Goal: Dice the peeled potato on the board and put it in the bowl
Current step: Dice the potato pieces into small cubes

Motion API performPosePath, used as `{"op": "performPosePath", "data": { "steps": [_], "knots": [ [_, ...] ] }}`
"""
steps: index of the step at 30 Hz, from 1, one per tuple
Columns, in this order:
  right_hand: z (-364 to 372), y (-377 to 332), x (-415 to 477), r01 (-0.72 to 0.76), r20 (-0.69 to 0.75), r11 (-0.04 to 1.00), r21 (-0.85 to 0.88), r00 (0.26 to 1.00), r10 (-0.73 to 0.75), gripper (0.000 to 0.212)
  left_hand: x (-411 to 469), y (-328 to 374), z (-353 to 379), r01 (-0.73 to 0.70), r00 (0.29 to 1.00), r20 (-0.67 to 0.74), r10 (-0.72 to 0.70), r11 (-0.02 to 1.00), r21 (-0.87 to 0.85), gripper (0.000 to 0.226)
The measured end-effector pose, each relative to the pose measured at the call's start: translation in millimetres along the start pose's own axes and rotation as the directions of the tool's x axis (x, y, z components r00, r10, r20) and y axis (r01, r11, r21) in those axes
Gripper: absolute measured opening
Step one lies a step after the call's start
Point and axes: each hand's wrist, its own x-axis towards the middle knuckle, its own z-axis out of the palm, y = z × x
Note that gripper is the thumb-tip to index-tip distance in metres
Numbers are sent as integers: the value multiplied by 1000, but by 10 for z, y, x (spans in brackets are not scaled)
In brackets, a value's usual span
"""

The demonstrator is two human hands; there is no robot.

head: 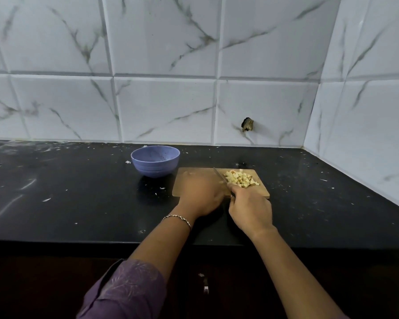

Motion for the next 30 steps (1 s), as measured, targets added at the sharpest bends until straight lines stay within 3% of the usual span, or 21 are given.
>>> {"op": "performPosePath", "data": {
  "steps": [3, 12, 20, 25, 30],
  "knots": [
    [14, -19, -42, 47, -19, 996, -74, 999, -48, 36, 8, -6, 44, 6, 1000, -4, -6, 1000, -9, 44],
    [46, -4, -47, 26, -64, 996, -84, 997, -31, 45, -3, 0, 31, -12, 1000, 4, 12, 1000, -9, 49],
    [41, 9, -66, 35, -108, 999, 16, 994, -33, 40, -11, -2, 14, -38, 999, 24, 38, 999, -26, 49],
    [46, 2, -57, 44, -95, 999, 16, 995, -42, 42, -9, -1, 12, -32, 998, 48, 32, 999, -1, 72],
    [42, 6, -35, 56, -60, 998, 9, 997, -55, 41, 8, -12, 38, -35, 999, 39, 35, 999, -9, 73]
  ]
}}
